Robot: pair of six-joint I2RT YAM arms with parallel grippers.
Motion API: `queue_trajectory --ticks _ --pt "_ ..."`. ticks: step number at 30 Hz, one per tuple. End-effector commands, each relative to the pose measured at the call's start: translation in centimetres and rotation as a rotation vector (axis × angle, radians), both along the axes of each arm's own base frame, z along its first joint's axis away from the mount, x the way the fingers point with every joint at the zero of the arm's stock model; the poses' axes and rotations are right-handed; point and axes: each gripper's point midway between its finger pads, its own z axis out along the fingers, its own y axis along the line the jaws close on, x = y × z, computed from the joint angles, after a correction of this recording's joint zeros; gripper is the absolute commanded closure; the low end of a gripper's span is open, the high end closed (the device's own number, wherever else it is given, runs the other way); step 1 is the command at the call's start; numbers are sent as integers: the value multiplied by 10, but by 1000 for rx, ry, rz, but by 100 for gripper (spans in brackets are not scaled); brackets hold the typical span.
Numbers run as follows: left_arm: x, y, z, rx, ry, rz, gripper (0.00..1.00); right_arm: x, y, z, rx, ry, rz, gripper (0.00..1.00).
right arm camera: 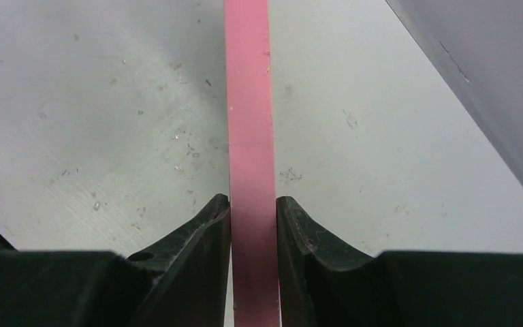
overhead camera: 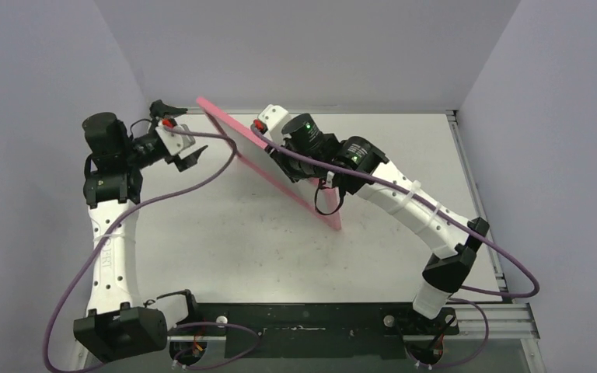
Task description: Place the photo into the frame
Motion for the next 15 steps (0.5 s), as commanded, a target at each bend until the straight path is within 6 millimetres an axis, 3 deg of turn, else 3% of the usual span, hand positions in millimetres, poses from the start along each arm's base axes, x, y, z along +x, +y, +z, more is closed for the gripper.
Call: queue_trajectory --ticks 1,5,11,15 --pt "15 22 18 -295 155 66 10 26 4 23 243 61 -137 84" --pt "26 43 -8 -441 391 176 9 60 -22 18 393 131 -280 84" --pt "22 48 -53 -514 587 289 8 110 -84 6 613 280 -419 85" --pt "14 46 -80 -544 728 344 8 120 -115 -10 654 331 -465 85"
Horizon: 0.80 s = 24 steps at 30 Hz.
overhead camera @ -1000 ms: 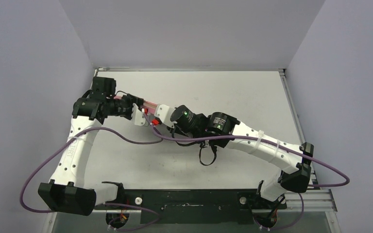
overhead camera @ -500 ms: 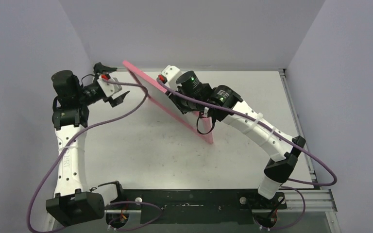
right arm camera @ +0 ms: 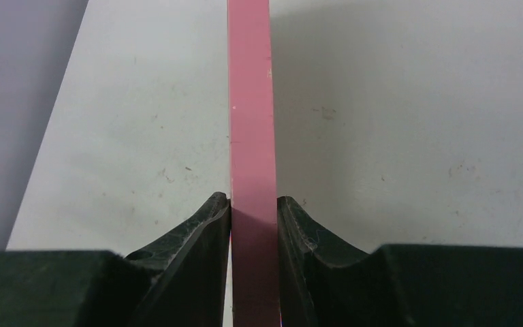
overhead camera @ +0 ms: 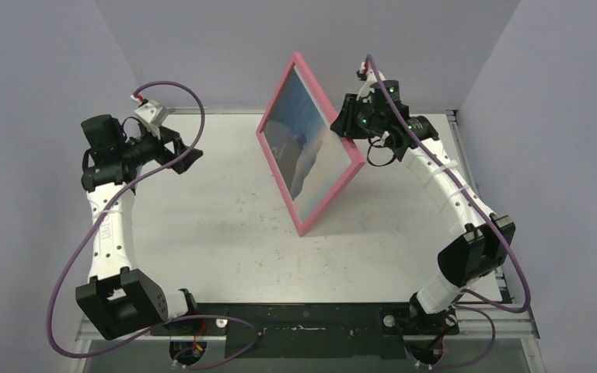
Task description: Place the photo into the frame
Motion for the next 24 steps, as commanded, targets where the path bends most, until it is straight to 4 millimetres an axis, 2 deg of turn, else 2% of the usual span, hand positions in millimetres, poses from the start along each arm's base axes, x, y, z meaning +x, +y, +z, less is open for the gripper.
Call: queue_trajectory --ticks 1,6,9,12,15,19,21,24 --pt "-14 -4 -26 -78 189 56 8 -5 -16 -2 139 60 -16 85" --pt "-10 5 -62 -52 405 173 8 -28 -28 -38 154 92 -8 86" --pt "-9 16 -81 -65 535 258 3 -49 -32 -62 206 84 9 85" --pt "-9 28 -100 -46 592 332 4 -68 -31 -83 257 44 40 85" --pt "-12 34 -116 -43 582 382 4 -81 -39 -114 237 62 38 85" --pt "-16 34 -120 -41 546 392 4 -94 -44 -152 225 114 20 85" --pt "-18 33 -123 -44 546 388 4 -94 -44 -158 270 95 -8 85" --pt "-20 33 -129 -42 554 391 4 -91 -59 -169 320 57 -137 87"
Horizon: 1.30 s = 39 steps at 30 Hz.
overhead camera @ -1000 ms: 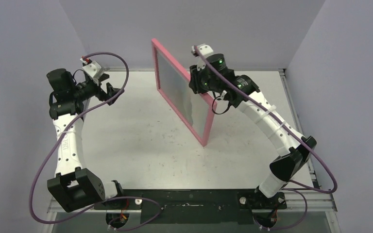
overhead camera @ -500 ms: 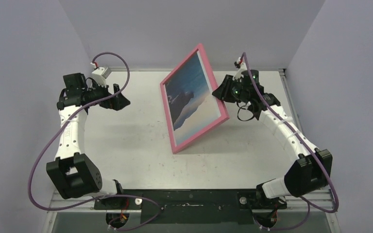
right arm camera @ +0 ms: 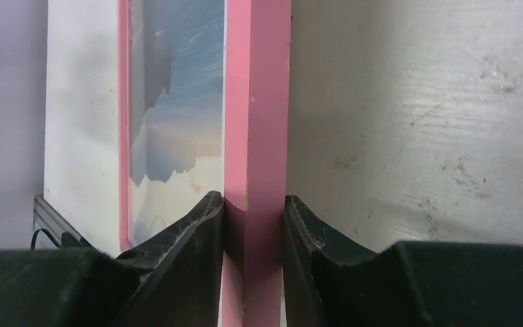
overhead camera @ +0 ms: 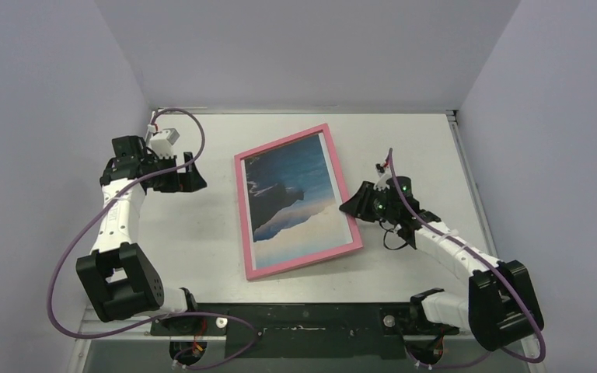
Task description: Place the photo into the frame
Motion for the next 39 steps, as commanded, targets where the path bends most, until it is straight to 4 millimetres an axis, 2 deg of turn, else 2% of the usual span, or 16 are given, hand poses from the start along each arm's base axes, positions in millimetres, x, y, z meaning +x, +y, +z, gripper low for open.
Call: queue_trajectory --ticks 1,3,7,17,19,21,23,24,25,28,31,33,35,36,39 --pt "10 6 13 33 -88 23 4 25 -16 21 46 -235 -168 87" --pt "8 6 9 35 -75 18 4 25 -25 18 76 -268 -241 87" --pt "4 5 4 33 -58 13 4 28 -30 7 58 -283 -274 85" --pt "4 2 -5 0 -52 36 4 45 -33 -15 -95 -239 -244 62" --pt "4 3 -8 8 -46 31 4 46 -36 -19 -97 -241 -268 51" --pt "3 4 -9 16 -47 27 4 47 -39 -23 -103 -246 -295 24" --pt "3 5 -10 24 -49 27 4 46 -41 -29 -121 -244 -306 9" --pt "2 5 -10 28 -50 27 4 46 -43 -31 -135 -238 -310 6" --pt "2 5 -10 30 -52 25 4 47 -45 -33 -153 -233 -313 10" --pt "3 6 -11 38 -62 31 4 51 -55 -23 -210 -255 -334 10" --pt "6 8 -13 34 -68 70 4 59 -84 -7 -331 -296 -437 10" --pt "11 12 -17 28 -80 164 4 61 -107 8 -406 -330 -529 10" --pt "18 13 -18 54 -148 198 4 61 -135 20 -482 -363 -650 10" --pt "20 13 -20 76 -182 216 4 58 -157 26 -530 -377 -760 10" --pt "27 8 -23 129 -370 218 4 46 -199 23 -585 -376 -1042 10"
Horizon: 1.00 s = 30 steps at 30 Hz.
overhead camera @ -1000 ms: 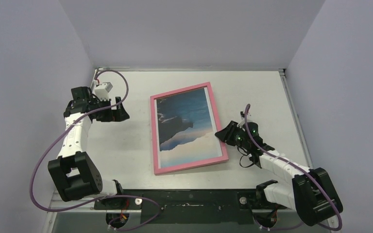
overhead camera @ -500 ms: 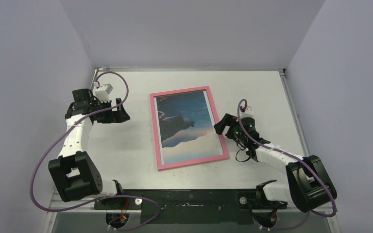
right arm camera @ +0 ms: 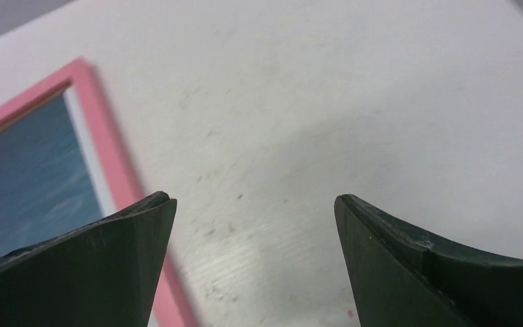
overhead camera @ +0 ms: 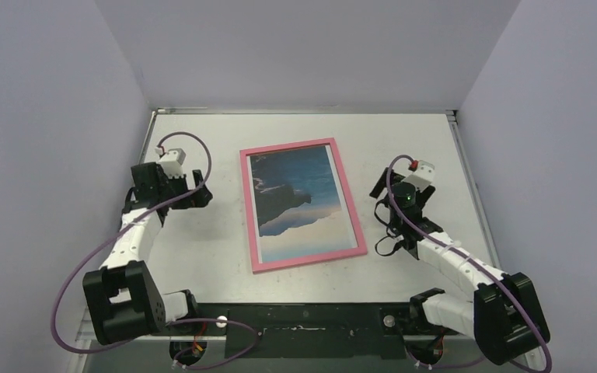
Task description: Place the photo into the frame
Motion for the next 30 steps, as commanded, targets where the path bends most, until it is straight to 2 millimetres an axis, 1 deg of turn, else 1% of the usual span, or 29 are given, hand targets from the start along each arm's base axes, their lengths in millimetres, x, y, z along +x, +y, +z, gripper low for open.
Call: queue_trajectory --ticks 1,2,4,5,8,9,10,13,16,19,21,23,25,26,27,28,29,30 --pt "33 2 27 107 -364 65 4 -11 -81 19 -134 -118 -462 10" --pt "35 -5 31 119 -440 50 4 -14 -87 14 -170 -107 -485 10" --pt "34 -17 25 134 -506 21 4 -15 -93 2 -206 -84 -498 10" --pt "33 -21 21 146 -528 20 4 -12 -95 1 -199 -78 -502 10" --pt "34 -20 16 162 -594 40 4 -5 -97 7 -225 -115 -478 10" --pt "34 -18 12 168 -605 52 4 -4 -97 9 -232 -130 -469 10" --pt "35 -15 13 177 -625 66 4 -3 -100 9 -244 -136 -465 10" --pt "37 -12 9 166 -645 100 4 -6 -108 5 -294 -153 -446 10" --pt "34 -12 7 146 -687 126 4 -10 -114 -3 -288 -188 -419 10" --pt "32 -11 4 138 -728 140 4 -11 -118 -4 -280 -255 -388 10" --pt "29 -14 -2 138 -750 125 4 -8 -118 -7 -295 -269 -358 10" --pt "28 -14 -3 129 -777 128 4 -2 -117 -11 -295 -273 -325 10" --pt "32 -8 -11 143 -708 157 4 4 -116 -16 -292 -272 -297 10" --pt "35 -6 -12 137 -702 173 4 8 -115 -19 -294 -272 -279 10" --pt "40 -5 -10 129 -708 181 4 13 -112 -20 -301 -274 -246 10" --pt "44 -3 -12 136 -685 184 4 19 -104 -26 -311 -245 -190 10" --pt "45 -2 -18 154 -644 194 4 23 -94 -33 -320 -236 -117 10" --pt "47 -3 -19 170 -636 196 4 24 -91 -31 -350 -272 -94 10"
